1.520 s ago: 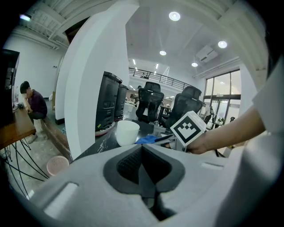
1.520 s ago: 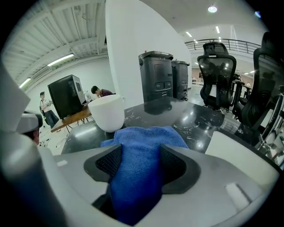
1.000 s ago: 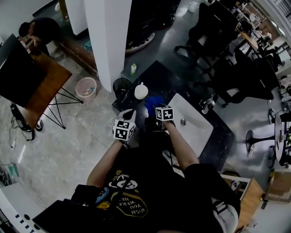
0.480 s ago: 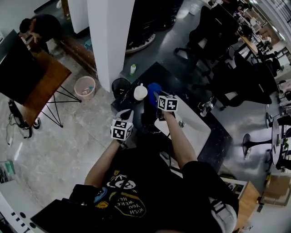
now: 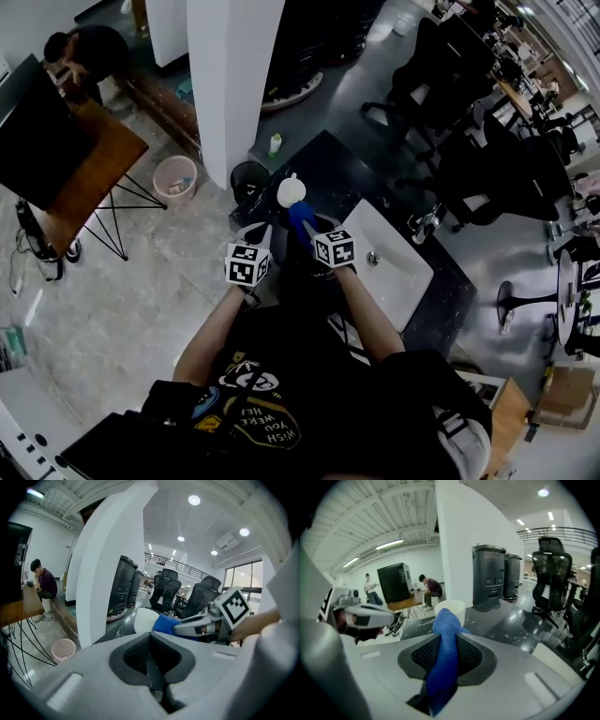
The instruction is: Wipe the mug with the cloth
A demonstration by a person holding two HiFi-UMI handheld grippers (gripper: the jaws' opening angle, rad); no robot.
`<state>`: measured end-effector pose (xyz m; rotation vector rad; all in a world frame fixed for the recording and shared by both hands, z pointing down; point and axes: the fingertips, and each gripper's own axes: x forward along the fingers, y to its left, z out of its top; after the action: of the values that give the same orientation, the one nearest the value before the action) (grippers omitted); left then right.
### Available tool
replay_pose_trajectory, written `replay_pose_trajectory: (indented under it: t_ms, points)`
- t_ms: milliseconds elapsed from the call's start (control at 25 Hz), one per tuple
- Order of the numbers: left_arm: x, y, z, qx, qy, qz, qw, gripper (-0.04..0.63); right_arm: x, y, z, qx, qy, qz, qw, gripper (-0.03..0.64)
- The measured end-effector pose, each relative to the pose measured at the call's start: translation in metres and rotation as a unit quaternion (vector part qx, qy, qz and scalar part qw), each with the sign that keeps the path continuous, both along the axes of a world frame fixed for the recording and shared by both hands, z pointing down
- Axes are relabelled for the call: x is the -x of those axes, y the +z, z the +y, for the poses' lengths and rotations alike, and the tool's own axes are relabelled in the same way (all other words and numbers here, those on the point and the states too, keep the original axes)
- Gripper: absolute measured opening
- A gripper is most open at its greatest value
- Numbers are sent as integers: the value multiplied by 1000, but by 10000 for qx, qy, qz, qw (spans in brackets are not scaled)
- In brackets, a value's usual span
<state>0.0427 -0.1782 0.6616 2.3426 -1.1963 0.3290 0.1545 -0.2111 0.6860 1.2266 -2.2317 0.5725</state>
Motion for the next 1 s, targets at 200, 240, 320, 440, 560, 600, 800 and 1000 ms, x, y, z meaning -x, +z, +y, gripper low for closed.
replay_pose_trajectory:
  t_ms: [200, 240, 320, 440, 560, 600, 800, 1000]
  points:
    - [-10, 1, -21, -40, 66, -124, 9999, 3, -35, -33, -53, -225, 828, -78, 9963, 98]
    - [-12, 2, -27, -40, 87, -176, 9998, 3, -34, -34, -58, -210, 820, -41, 9964, 98]
    - [-16, 4, -39, -12, 100, -253, 9996, 3, -23, -29, -58, -101, 634, 72, 9979, 98]
    - [-25, 6, -46, 56, 126, -287, 9995, 3, 2, -12, -25, 86, -52, 276, 9996, 98]
    - [-28, 7, -50, 90, 141, -264, 9995, 3, 15, 0, 6, 179, -559, 287, 9979, 98]
    - [-28, 7, -51, 105, 139, -250, 9995, 3, 12, -1, 7, 155, -507, 228, 9983, 98]
    - [-29, 10, -54, 156, 109, -182, 9997, 3, -38, -34, -46, -218, 708, -126, 9972, 98]
    - [-35, 14, -47, 261, 52, -83, 9996, 3, -27, -11, -47, 186, 392, 334, 9985, 98]
